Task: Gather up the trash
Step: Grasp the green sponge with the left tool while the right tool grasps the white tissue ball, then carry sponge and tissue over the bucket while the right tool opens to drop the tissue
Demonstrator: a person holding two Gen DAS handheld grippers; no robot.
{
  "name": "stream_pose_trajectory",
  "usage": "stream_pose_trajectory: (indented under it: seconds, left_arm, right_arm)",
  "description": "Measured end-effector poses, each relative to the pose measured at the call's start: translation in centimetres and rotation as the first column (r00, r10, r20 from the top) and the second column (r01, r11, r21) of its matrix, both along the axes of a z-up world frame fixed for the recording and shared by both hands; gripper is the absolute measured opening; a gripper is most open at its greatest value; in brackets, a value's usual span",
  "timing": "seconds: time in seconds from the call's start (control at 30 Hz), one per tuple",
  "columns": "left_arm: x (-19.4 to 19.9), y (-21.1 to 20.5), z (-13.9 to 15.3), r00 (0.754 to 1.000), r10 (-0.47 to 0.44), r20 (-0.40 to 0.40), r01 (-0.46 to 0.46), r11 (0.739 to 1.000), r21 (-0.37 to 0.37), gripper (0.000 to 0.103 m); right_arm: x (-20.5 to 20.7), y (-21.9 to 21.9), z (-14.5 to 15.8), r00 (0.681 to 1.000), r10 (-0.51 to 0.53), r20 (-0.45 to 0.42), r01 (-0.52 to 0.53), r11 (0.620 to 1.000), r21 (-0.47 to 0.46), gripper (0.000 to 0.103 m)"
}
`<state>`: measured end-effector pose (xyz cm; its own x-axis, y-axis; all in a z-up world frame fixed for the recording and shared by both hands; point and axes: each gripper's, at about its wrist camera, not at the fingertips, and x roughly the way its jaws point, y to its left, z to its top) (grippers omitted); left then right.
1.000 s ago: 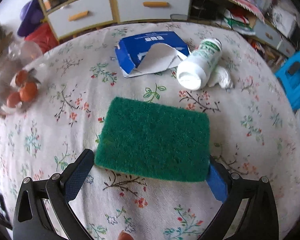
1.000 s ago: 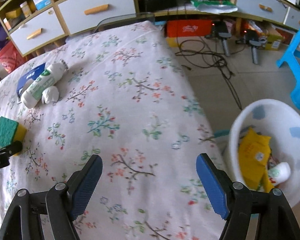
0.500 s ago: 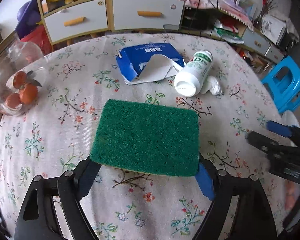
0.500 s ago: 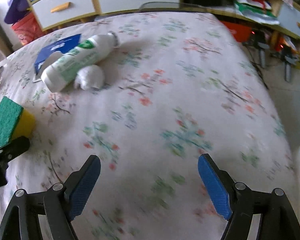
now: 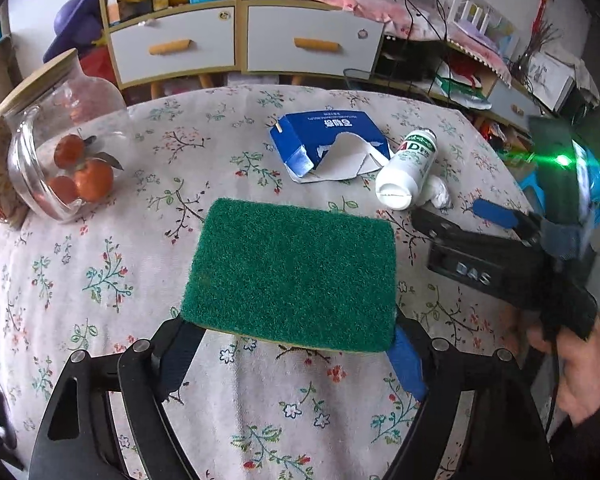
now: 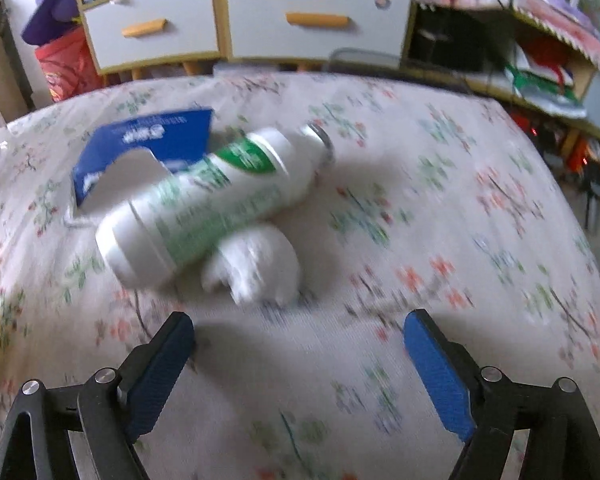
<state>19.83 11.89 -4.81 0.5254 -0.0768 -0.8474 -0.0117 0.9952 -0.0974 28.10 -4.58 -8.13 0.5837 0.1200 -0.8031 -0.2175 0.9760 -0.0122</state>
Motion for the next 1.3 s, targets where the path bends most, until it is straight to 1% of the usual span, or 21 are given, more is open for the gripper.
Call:
stream_pose_trajectory:
  seconds: [0.2,0.23,0.27,0.3,0.33,0.37,0.4,0.43,0.5,0.57,0.6,0.8,0.9,1.0,1.17,1.3]
  left_arm:
    - [0.1,0.2,0.0,1.0,-0.004,-0.006,0.004,1.0,-0.006,0.084]
    - [0.1,0.3,0.0,1.0,-0.003,-0.007,0.003,1.0,-0.006,0.084]
    - [0.1,0.3,-0.1,1.0,-0.001,-0.009,0.001,1.0,-0.008,0.084]
    - [0.1,0.3,0.0,1.0,0.001,-0.01,-0.001,1.0,-0.011,0.084]
    - [0.1,0.2,0.0,1.0,0.004,-0.011,-0.004,1.0,-0.014,0.084]
    - [0.1,0.2,0.0,1.0,0.005,-0.01,-0.005,1.0,-0.017,0.084]
    - [0.0,0.1,0.1,1.0,0.006,-0.01,-0.006,1.0,-0.019,0.084]
    - [-0.1,0.1,0.2,1.0,0.006,-0.008,-0.006,1.0,-0.019,0.084]
    - [-0.4,-0.1,0.3,1.0,0.007,-0.005,-0.007,1.0,-0.015,0.084]
    - [-0.7,-0.2,0.5,1.0,0.013,-0.003,-0.014,1.0,-0.017,0.084]
    - [-0.8,-0.3,0.6,1.0,0.015,-0.002,-0.015,1.0,-0.019,0.084]
    - [-1.8,-1.1,1.1,1.0,0.014,0.012,-0.014,1.0,-0.016,0.084]
    - [-2.2,-1.4,1.4,1.0,0.009,0.02,-0.008,1.0,-0.012,0.084]
    - [-2.7,-1.6,1.6,1.0,0.004,0.025,-0.004,1.0,-0.008,0.084]
    - [-3.4,-2.4,1.8,1.0,-0.008,0.029,0.008,1.0,-0.014,0.084]
    - [-4.0,-3.3,2.2,0.999,-0.023,0.039,0.023,1.0,-0.018,0.084]
  right_arm:
    - [1.1,0.5,-0.1,0.999,0.044,0.008,-0.044,0.999,0.021,0.091]
    - [1.1,0.5,-0.1,0.999,0.044,0.009,-0.044,0.999,0.025,0.09]
    - [1.1,0.5,-0.1,0.999,0.042,0.011,-0.043,0.999,0.026,0.086]
    - [1.0,0.5,0.0,0.999,0.042,0.016,-0.042,0.999,0.027,0.082]
    - [1.0,0.6,0.1,0.999,0.045,0.019,-0.046,0.999,0.025,0.079]
    - [0.9,0.7,0.1,0.998,0.052,0.021,-0.052,0.998,0.023,0.073]
    - [0.8,0.9,0.1,0.998,0.061,0.023,-0.062,0.998,0.022,0.065]
    - [0.7,1.1,0.2,0.997,0.078,0.026,-0.079,0.997,0.02,0.059]
    - [0.4,1.6,0.4,0.995,0.099,0.03,-0.099,0.995,0.007,0.037]
    - [0.1,2.0,0.6,0.993,0.118,0.026,-0.117,0.993,-0.01,0.028]
    - [0.0,2.1,0.6,0.992,0.121,0.023,-0.121,0.993,-0.015,0.026]
    - [-1.3,1.7,1.5,0.991,0.13,0.01,-0.13,0.991,-0.03,0.025]
    - [-2.2,0.8,2.3,0.992,0.122,0.009,-0.122,0.992,-0.017,0.025]
    - [-3.1,-0.3,3.3,0.993,0.115,0.013,-0.115,0.993,-0.012,0.025]
    - [-5.0,-2.2,4.5,0.992,0.124,0.029,-0.123,0.991,-0.053,0.025]
    - [-6.2,-4.4,5.0,0.995,0.098,0.016,-0.098,0.995,-0.037,0.025]
